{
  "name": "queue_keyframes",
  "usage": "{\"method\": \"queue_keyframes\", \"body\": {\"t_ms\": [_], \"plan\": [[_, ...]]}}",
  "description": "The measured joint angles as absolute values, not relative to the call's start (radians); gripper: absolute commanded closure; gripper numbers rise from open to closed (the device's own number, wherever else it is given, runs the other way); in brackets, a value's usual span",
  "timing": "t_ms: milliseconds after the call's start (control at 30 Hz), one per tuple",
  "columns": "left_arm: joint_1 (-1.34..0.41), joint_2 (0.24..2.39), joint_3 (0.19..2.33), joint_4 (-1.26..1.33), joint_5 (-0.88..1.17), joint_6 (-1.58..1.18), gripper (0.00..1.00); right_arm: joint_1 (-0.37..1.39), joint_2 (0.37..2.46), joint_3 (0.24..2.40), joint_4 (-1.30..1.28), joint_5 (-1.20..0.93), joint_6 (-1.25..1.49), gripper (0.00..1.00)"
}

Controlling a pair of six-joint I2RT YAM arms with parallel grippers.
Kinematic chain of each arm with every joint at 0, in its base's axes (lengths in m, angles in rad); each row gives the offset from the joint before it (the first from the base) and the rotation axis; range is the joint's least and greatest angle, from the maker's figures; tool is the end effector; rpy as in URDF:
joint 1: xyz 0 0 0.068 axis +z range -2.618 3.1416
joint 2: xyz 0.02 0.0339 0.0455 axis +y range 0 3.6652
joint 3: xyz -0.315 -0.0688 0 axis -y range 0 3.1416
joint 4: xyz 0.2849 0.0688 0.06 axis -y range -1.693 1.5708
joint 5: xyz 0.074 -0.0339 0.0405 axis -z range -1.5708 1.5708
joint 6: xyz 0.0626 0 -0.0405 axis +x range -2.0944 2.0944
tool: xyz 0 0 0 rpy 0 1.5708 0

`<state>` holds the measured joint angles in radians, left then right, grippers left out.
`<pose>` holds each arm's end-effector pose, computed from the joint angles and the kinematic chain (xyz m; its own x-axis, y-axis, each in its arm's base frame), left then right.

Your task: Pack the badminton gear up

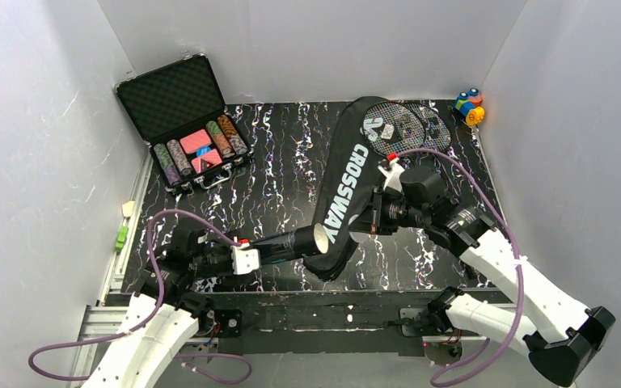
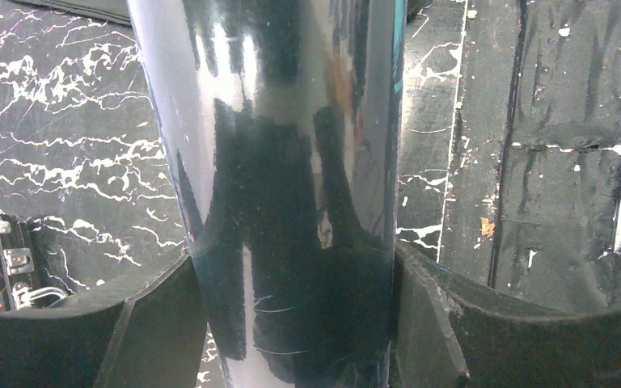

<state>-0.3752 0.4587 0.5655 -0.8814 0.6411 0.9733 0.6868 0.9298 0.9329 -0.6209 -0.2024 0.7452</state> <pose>0.0823 -0.0726 0.2562 0.2055 0.6312 -0.7479 0.9270 0.1195 0.3555 0.1673 0.1534 0.3485 -0.8363 0.1733 -0.5201 -0.2459 0.7294 0.6383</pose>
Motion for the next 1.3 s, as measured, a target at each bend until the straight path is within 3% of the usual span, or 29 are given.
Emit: {"method": "queue_keyframes", "body": {"t_ms": [300,1300], "plan": [[-0.375,0.47,0.565,-0.864,0.654,0.969,0.83,0.789,0.909,1.012,-0.437,-0.451,0.709,0.99],[-0.376,0.453,0.565,-0.853,0.682,0.929,0.84,0.866,0.929,0.876,-0.092,-0.603,0.764,0.99]]}}
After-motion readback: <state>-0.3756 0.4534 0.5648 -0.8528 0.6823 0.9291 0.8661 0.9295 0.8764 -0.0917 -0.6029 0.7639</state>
